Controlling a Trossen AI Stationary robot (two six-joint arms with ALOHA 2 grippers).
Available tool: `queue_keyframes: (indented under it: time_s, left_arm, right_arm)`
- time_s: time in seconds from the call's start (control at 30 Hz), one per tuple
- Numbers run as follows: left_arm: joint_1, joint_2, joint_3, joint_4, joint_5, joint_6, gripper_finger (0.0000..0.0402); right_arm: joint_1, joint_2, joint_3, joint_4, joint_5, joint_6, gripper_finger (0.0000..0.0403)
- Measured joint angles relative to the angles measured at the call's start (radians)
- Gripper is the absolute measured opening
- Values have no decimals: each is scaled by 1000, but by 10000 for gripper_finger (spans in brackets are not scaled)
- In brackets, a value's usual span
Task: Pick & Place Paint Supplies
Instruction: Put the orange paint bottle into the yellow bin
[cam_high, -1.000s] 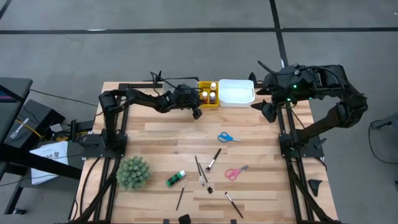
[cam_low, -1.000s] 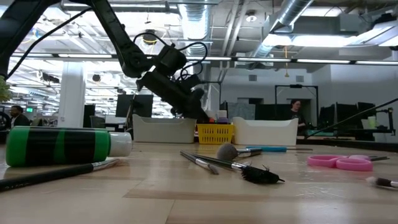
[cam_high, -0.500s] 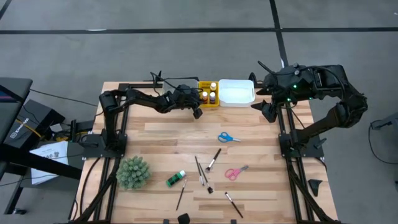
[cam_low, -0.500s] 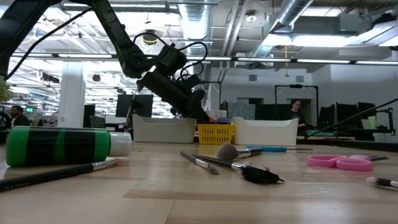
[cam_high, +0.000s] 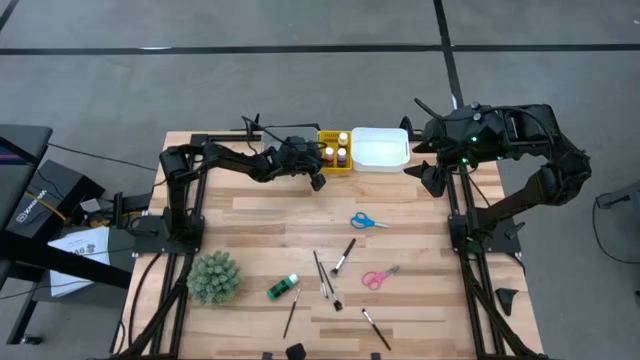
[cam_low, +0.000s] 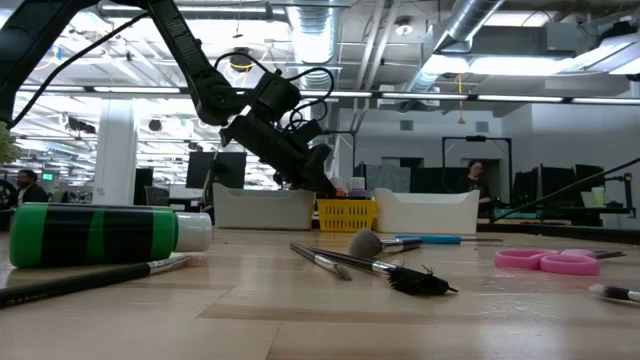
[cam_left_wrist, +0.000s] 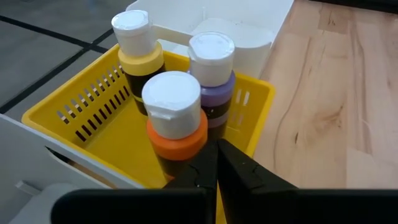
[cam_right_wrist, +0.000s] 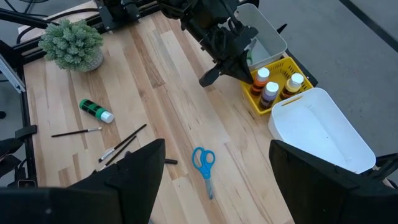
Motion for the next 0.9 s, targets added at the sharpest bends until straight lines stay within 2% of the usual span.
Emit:
queue_keyframes:
  time_s: [0.3,0.63,0.77,0.9]
  left_arm:
    - [-19,0,0,8,-5,-5,0]
    - [-73,0,24,0,-69,41,0]
    - [-90,0,107,-121,-105,103,0]
    - [-81,0,194,-278,-92,135,0]
  right_arm:
    - [0,0,0,0,0,-7,283]
    - [0,0,0,0,-12,-3,283]
    - [0,0,0,0,-14,-2,283]
    - [0,-2,0,0,-15,-2,283]
